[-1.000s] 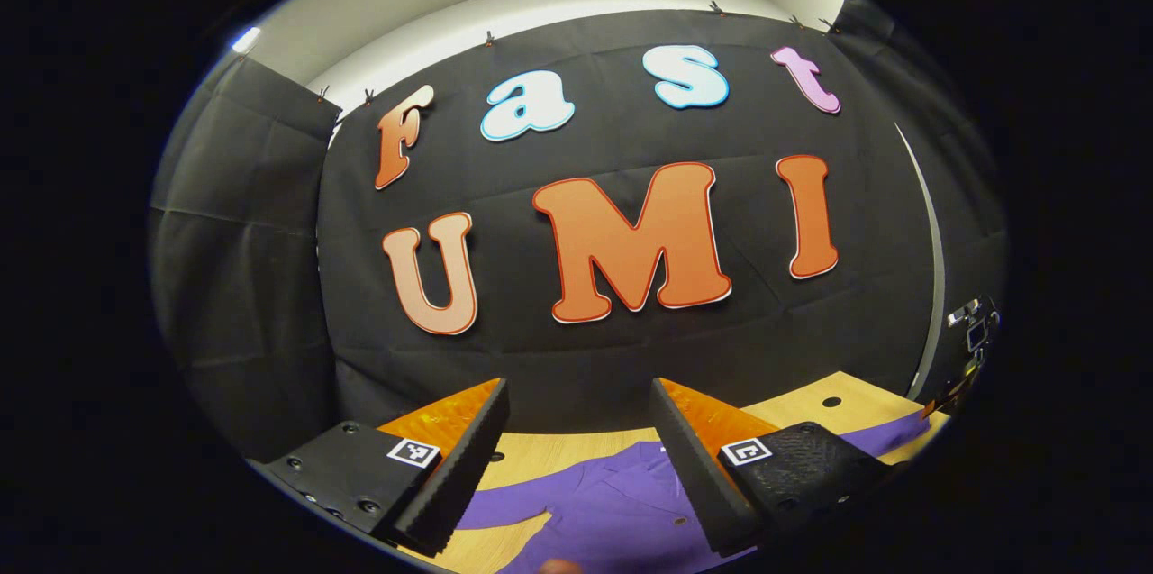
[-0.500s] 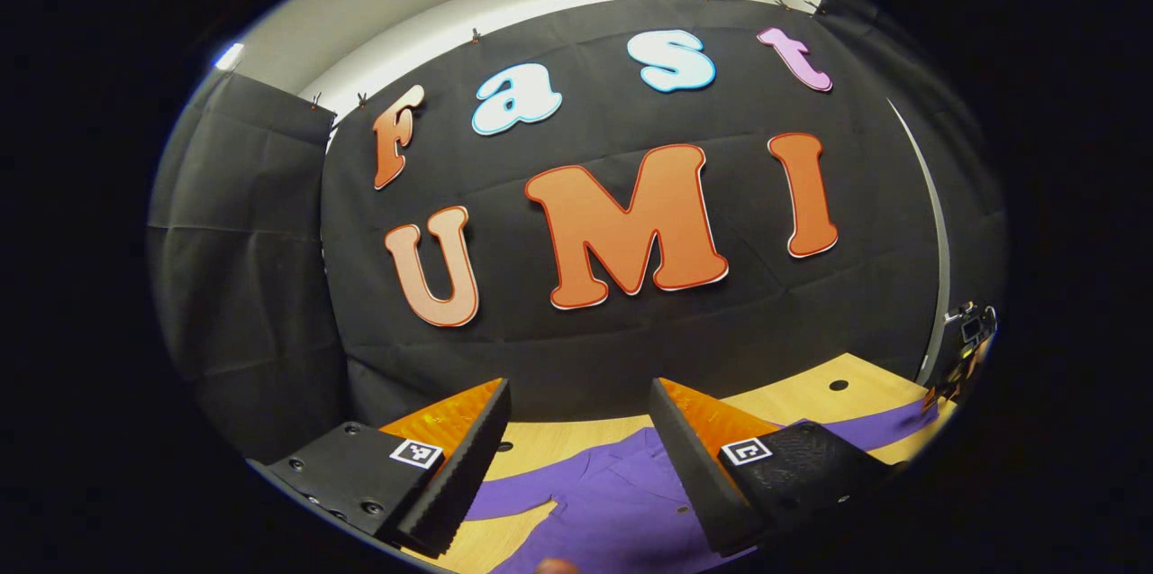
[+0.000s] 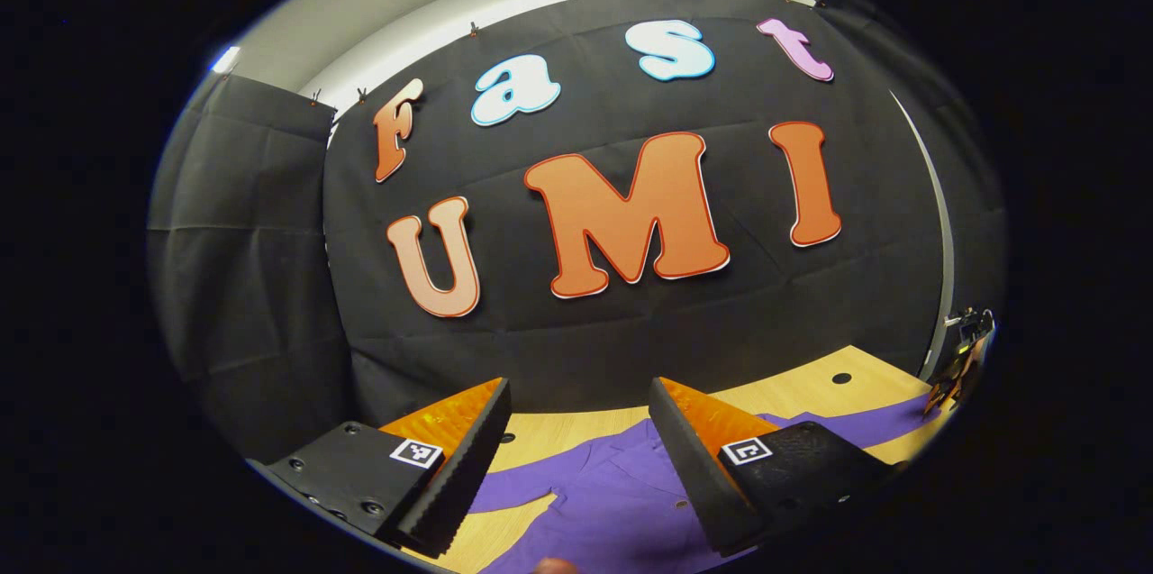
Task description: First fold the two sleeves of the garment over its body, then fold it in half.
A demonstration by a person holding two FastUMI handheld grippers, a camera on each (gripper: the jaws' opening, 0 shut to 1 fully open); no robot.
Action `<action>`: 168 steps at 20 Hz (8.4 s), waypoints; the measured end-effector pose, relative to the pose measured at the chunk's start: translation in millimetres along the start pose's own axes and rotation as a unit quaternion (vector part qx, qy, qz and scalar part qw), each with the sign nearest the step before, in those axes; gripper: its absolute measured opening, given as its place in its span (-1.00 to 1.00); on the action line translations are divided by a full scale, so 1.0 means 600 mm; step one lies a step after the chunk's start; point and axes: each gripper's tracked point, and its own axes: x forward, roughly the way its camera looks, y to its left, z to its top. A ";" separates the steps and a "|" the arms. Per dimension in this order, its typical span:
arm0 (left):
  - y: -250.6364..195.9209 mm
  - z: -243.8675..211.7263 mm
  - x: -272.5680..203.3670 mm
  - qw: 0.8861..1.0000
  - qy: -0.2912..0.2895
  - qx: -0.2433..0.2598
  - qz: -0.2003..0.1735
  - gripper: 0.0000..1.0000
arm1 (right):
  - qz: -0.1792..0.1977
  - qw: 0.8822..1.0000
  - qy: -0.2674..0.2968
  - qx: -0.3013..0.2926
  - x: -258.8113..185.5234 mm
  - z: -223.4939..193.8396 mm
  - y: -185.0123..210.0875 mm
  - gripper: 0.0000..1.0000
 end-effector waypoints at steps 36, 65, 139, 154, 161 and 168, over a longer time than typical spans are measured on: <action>0.045 -0.027 0.012 0.999 0.023 -0.044 -0.011 0.93 | 0.214 0.942 -0.166 -0.199 -0.513 -0.088 0.528 -0.91; 0.104 -0.131 -0.042 0.982 0.180 -0.049 0.036 0.94 | 0.353 0.865 -0.254 -0.249 -0.678 -0.220 0.789 0.53; -0.368 0.094 -0.087 0.867 0.449 -0.103 -0.188 -0.90 | 0.300 0.813 -0.456 -0.203 -0.743 -0.117 0.348 0.90; -0.791 0.167 -0.106 0.851 0.428 -0.029 -0.304 -0.89 | 0.280 0.813 -0.481 -0.170 -0.720 -0.080 0.192 0.90; -0.907 0.214 -0.116 0.853 0.379 -0.026 -0.358 -0.36 | 0.261 0.821 -0.476 -0.179 -0.703 -0.086 0.175 0.90; -0.793 0.288 -0.143 0.894 0.294 -0.028 -0.336 0.77 | 0.255 0.822 -0.471 -0.193 -0.696 -0.103 0.217 0.90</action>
